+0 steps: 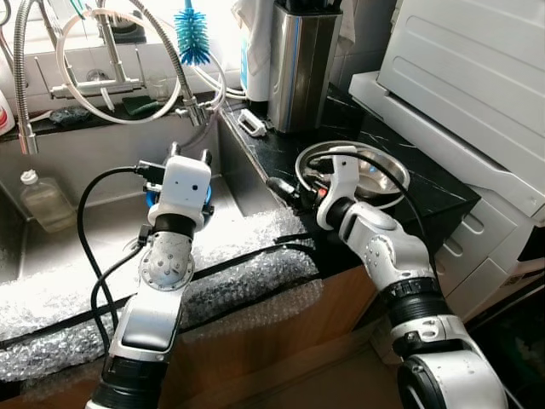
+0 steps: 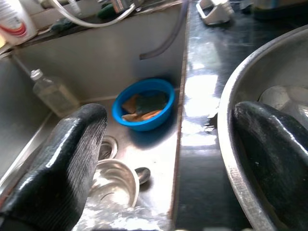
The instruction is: Kitchen organization
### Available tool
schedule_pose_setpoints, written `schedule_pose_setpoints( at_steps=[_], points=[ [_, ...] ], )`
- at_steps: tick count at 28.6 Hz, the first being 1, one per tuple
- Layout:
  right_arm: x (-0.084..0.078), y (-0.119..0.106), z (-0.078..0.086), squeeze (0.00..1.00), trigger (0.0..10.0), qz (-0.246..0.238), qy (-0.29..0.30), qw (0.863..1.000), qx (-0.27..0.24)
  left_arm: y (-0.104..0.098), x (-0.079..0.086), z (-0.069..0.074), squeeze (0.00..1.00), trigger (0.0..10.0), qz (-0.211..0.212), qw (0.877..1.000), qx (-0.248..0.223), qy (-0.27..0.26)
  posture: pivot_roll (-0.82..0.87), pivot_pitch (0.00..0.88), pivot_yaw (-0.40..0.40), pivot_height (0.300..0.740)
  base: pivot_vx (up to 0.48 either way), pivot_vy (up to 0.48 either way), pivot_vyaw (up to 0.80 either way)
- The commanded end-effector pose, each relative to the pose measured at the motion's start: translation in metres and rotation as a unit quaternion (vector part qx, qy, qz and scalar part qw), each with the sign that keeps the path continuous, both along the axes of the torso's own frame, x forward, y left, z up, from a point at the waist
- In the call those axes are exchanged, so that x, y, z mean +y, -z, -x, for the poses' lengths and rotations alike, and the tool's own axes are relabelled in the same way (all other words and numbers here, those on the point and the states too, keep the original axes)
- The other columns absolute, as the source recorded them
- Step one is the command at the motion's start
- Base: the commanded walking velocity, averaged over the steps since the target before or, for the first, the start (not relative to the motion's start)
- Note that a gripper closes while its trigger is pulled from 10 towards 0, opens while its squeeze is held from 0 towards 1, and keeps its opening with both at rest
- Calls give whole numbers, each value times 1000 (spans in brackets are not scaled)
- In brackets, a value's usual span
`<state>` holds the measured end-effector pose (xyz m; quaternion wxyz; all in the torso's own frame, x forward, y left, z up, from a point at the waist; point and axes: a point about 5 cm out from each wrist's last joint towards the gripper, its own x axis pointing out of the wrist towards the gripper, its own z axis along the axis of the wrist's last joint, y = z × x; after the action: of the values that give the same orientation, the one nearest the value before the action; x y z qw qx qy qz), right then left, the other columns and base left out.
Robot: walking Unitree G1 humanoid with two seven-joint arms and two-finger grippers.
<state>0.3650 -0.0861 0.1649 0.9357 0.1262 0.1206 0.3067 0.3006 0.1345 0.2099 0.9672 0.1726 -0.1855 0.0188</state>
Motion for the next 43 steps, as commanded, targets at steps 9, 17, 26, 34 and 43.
schedule_pose_setpoints(
  at_steps=[9, 17, 26, 34, 43],
  points=[
    [3, -6, 3, 0, 10000, 2, -2, 1000, -13, -4, -3, -2, 0, 10000, -9, 1000, -7, 0, 4, 0, -69, 740, 0, 0, 0],
    [-6, -36, -3, 0, 10000, -36, 54, 992, -110, -4, -3, -2, 0, 10000, -6, 1000, -9, 0, 1, 0, -71, 740, 0, 0, 0],
    [-2, -45, 10, 0, 10000, -25, 89, 975, -202, -3, -1, -2, 0, 10000, -3, 1000, -10, -6, 4, 0, -74, 740, 0, 0, 0],
    [30, -37, 55, 0, 10000, -45, 44, 965, -253, 3, 3, 3, 0, 10000, -2, 1000, -7, -11, -8, 0, -74, 740, 0, 0, 0],
    [30, -9, 89, 0, 10000, -5, 43, 972, -232, 4, 8, 4, 0, 10000, -3, 1000, -5, -16, -17, 0, -78, 740, 0, 0, 0]
  ],
)
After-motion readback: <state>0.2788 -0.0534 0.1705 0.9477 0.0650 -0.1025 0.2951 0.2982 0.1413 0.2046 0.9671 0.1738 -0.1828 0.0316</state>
